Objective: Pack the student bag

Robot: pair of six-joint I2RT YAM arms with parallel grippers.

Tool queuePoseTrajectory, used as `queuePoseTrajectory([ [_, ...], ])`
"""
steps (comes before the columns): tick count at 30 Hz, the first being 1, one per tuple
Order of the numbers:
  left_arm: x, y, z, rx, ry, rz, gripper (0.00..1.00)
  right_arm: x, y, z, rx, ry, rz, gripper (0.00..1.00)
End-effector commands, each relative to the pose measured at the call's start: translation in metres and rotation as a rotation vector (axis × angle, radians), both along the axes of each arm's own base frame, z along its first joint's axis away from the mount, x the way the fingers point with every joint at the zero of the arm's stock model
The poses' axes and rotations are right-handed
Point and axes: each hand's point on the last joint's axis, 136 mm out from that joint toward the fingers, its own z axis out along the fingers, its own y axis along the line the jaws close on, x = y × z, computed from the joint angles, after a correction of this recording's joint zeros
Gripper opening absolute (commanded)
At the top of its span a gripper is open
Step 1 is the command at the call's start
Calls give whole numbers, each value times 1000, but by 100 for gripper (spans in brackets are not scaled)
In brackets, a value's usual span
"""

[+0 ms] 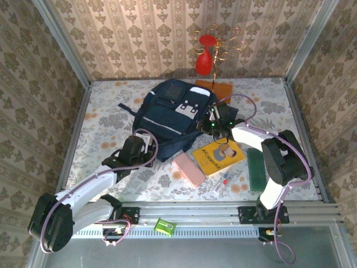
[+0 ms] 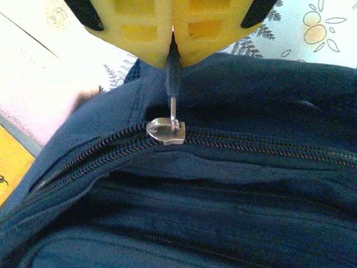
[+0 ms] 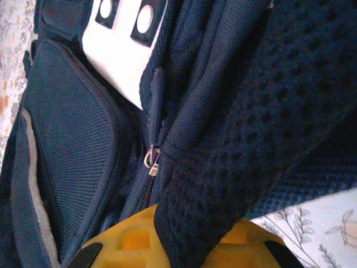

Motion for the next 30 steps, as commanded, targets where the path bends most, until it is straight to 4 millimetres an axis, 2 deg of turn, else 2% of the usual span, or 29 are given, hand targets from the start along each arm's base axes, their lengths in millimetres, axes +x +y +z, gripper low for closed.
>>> queuePoseTrajectory([
  [1,-2,-9,8,-30,1,-36,0,16,2,13,-27,-47,55,15],
  [2,-3,-14,10,-52,3,-51,0,16,1,14,-36,-49,58,18],
  [5,-7,-28,20,-109,-3,-83,0,9,-11,16,-95,-49,44,38],
  [8,-11,-38,30,-152,-20,-97,0,-8,-24,19,-117,-44,7,60],
  [10,-12,-42,35,-168,-37,-103,0,-24,-23,21,-85,-44,-7,71],
  [13,-13,-44,39,-168,-61,-105,0,-45,-3,21,-6,-48,-2,83],
  [17,-12,-48,41,-156,-78,-118,0,-61,33,12,3,-29,29,88],
  [21,-11,-48,39,-137,-82,-115,0,-55,60,-4,63,-7,15,87],
  [23,-11,-47,38,-129,-82,-116,0,-50,69,-11,87,12,11,81],
  [26,-11,-43,37,-108,-83,-106,0,-44,67,-14,70,7,-3,55],
  [27,-11,-41,36,-97,-87,-102,0,-40,61,-14,54,-2,-11,41],
  [28,-11,-37,34,-83,-89,-94,0,-37,53,-12,40,-9,-18,32],
  [30,-10,-30,31,-68,-85,-79,0,-32,38,-9,17,-19,-30,19],
])
